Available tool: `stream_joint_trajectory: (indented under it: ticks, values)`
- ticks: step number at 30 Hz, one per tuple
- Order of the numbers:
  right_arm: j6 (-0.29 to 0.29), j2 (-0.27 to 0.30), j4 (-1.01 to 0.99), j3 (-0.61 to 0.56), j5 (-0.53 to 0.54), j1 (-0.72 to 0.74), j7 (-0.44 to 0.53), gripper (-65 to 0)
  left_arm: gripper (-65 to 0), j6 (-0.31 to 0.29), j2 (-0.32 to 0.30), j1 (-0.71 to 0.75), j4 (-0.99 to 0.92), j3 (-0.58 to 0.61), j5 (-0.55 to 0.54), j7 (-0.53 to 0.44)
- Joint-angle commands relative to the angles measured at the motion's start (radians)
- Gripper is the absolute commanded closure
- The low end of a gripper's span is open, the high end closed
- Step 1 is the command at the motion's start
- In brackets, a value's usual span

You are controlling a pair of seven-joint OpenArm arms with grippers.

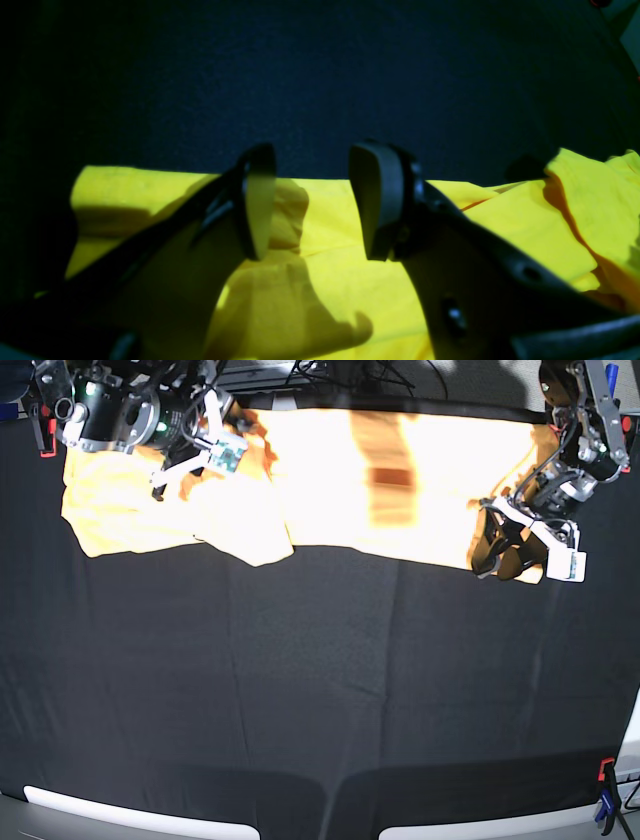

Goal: Layout the t-shirt on the table in an organized manner, then fold the t-shirt properly
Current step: 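Grasp the shirt end with the right gripper and fold it inward, then grasp the opposite shirt end with the left gripper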

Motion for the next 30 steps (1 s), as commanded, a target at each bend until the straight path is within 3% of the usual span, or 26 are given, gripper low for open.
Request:
stream_joint_trajectory:
  ticks: [1, 5, 13, 16, 19, 26, 30]
  values:
    - [0.0, 0.011, 0.021, 0.007, 0.011, 0.003, 0.021, -24.9, -25.6, -0.01, -0.012, -0.008, 0.019, -0.003, -0.02, -0.027]
    - [0.0, 0.011, 0.021, 0.008, 0.011, 0.018, 0.028, -24.9, -25.6, -0.01, -0.026, -0.008, 0.019, -0.027, -0.02, -0.014]
    - [-0.001, 0.011, 0.021, 0.009, 0.011, 0.123, 0.029, -24.9, -25.6, -0.011, -0.025, 0.005, 0.019, -0.257, -0.022, 0.112]
    - [-0.001, 0.011, 0.021, 0.009, 0.011, 0.154, 0.028, -24.9, -25.6, -0.009, -0.025, 0.028, 0.019, -0.307, -0.019, 0.113]
    - [-0.002, 0.011, 0.021, 0.009, 0.011, 0.164, 0.028, -24.9, -25.6, 0.067, -0.025, 0.059, 0.016, -0.317, -0.019, 0.12]
    - [-0.002, 0.011, 0.021, 0.009, 0.011, 0.164, 0.025, -24.9, -25.6, 0.069, -0.024, 0.072, -0.021, -0.315, -0.029, 0.168]
    - [-0.002, 0.011, 0.021, 0.009, 0.011, 0.164, 0.025, -24.9, -25.6, 0.068, -0.026, 0.071, -0.127, -0.315, -0.119, 0.167]
